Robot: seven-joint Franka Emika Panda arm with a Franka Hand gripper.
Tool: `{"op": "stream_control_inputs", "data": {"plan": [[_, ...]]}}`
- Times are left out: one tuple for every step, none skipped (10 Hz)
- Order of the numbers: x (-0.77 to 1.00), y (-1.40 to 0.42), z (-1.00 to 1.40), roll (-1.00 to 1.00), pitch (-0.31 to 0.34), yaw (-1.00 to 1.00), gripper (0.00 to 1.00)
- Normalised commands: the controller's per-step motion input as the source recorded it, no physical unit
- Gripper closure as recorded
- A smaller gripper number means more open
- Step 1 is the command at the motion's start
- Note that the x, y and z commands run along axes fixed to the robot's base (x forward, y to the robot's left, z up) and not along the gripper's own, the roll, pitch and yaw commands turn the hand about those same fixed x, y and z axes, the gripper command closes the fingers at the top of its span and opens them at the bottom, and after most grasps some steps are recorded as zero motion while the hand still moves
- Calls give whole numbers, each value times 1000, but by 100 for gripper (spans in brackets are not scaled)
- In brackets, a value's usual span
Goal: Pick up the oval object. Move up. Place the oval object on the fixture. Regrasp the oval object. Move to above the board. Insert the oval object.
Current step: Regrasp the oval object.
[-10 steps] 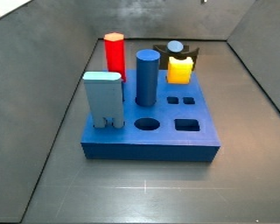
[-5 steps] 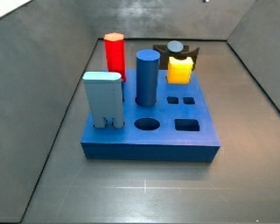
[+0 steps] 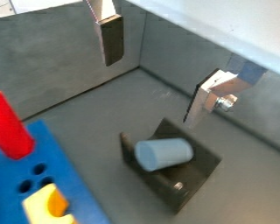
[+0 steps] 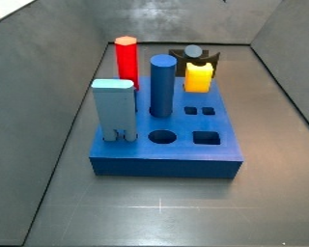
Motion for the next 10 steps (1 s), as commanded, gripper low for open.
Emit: {"op": "stream_control_inputs", "data": {"plan": [[-24, -14, 2, 1000, -15, 3, 0], [-16, -20, 5, 1000, -11, 5, 0], [-10, -20, 7, 1000, -7, 5, 0], [7, -19, 6, 1000, 3, 7, 0], [19, -21, -5, 1000, 11, 9, 0], [31, -26, -9, 1000, 25, 12, 0], [44, -27, -7, 1000, 40, 16, 0], [60, -29, -5, 1000, 68, 25, 0], [68, -30, -5, 1000, 86, 32, 0], [82, -36, -12, 1000, 133, 57, 0]]}}
